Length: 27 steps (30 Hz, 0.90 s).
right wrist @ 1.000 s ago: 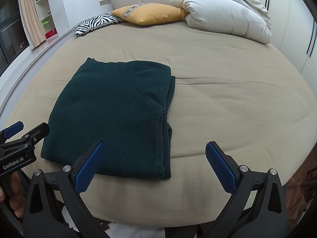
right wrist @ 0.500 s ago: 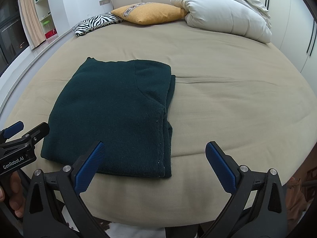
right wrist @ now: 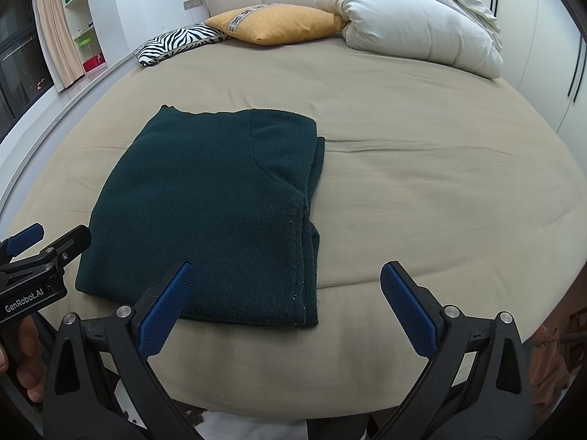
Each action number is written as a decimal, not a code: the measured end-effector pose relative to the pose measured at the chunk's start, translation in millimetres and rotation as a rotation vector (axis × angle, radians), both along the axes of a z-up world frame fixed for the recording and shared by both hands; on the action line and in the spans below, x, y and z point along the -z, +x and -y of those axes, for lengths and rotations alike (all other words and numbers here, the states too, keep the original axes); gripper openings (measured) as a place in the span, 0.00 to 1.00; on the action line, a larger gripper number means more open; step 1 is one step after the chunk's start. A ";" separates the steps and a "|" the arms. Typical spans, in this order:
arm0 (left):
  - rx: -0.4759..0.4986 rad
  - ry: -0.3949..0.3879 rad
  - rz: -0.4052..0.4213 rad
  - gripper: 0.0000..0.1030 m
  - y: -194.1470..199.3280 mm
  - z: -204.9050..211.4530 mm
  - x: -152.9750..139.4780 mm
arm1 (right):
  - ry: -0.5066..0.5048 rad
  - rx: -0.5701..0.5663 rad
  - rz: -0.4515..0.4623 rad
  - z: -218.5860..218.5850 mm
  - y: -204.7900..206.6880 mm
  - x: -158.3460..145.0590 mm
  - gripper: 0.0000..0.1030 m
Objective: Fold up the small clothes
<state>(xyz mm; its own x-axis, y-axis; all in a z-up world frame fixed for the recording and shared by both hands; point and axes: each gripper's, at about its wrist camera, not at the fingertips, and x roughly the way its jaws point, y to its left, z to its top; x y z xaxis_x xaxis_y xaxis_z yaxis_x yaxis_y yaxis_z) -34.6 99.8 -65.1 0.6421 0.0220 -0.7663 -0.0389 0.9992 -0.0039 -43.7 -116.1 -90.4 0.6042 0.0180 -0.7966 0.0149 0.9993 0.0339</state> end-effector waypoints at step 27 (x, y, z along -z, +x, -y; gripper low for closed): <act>0.008 0.009 0.015 1.00 -2.2 5.4 -0.7 | 0.005 0.001 -0.005 -4.7 -3.7 4.4 1.00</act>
